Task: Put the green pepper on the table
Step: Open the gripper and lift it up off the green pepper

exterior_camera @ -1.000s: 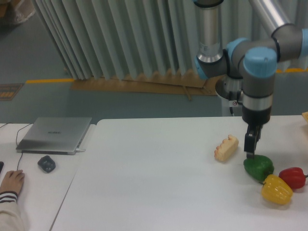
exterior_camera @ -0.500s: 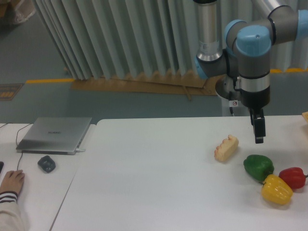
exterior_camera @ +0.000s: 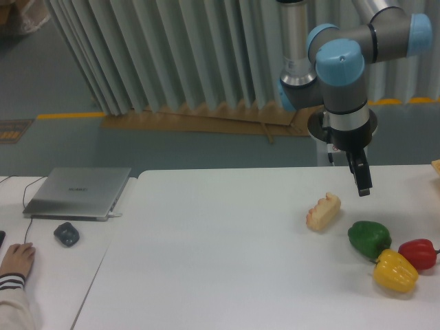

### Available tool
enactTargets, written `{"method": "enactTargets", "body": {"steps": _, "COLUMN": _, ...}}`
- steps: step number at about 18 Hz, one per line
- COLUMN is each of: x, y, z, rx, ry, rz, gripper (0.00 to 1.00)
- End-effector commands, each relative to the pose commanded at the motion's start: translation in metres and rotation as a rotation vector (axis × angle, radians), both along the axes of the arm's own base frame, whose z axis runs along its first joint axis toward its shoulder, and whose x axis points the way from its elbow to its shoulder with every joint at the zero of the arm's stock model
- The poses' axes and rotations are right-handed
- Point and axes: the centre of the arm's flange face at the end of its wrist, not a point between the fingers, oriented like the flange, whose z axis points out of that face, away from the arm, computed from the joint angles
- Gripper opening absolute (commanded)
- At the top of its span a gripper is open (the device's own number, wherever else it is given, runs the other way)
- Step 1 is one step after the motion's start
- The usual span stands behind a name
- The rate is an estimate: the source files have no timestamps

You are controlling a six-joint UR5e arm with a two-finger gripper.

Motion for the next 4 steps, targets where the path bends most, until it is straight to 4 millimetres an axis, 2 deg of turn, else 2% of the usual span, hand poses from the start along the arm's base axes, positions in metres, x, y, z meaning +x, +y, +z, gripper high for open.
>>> {"method": "enactTargets", "body": {"steps": 4, "x": 0.0039, "y": 0.0025, "z": -0.0003, "rx": 0.02, "ry": -0.021, "rz": -0.004, "gripper": 1.0}}
